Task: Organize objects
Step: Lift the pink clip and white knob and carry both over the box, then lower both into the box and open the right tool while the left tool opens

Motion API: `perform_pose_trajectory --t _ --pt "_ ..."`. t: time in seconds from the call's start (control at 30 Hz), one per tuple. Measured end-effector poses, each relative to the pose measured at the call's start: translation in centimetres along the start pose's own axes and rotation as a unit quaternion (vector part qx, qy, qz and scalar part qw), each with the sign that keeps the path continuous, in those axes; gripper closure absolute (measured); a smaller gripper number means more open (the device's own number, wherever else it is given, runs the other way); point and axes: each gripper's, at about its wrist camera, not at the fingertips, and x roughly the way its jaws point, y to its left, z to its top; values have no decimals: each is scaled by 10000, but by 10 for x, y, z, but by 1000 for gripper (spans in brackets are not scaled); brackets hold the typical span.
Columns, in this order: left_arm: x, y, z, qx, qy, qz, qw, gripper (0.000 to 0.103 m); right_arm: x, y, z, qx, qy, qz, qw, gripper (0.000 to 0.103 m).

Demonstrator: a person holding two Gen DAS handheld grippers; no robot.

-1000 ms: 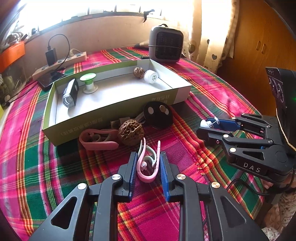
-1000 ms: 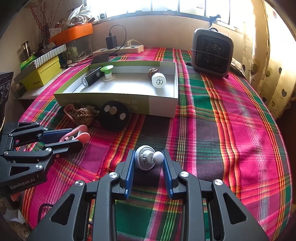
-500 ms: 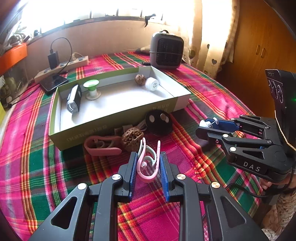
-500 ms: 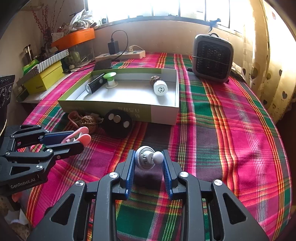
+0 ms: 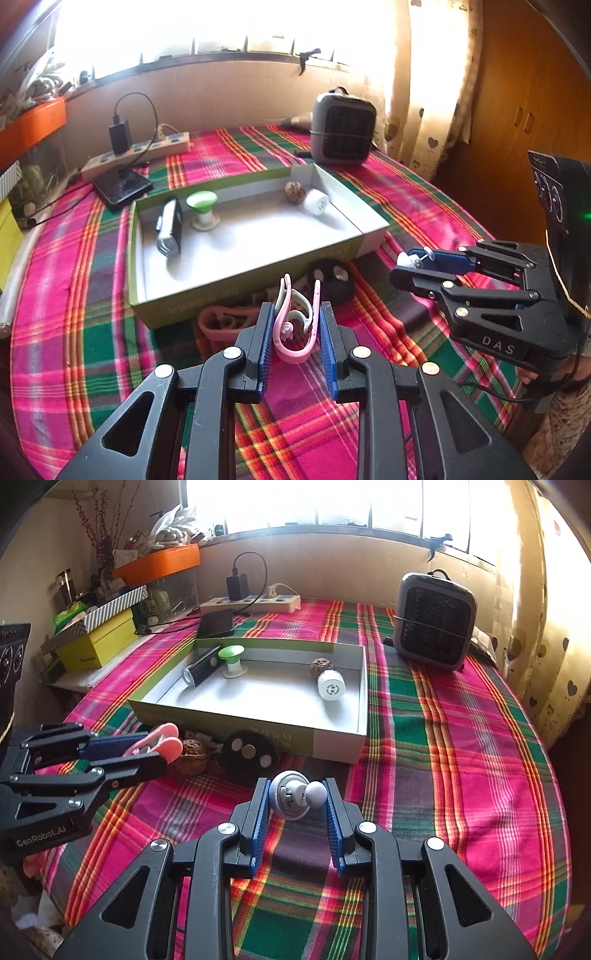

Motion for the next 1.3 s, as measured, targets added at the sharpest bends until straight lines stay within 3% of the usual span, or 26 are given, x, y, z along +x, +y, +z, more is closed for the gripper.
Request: perform_pose_trajectory --t 0.33,0.87,1.3 --pt "3 20 21 -130 -113 236 9996 82 5 3 34 -155 -122 159 9997 73" --pt "45 52 54 -281 58 421 9987 81 64 8 94 -577 199 289 9977 73" --pt "75 68 64 -390 297 455 9978 81 113 8 118 -700 603 308 9953 73"
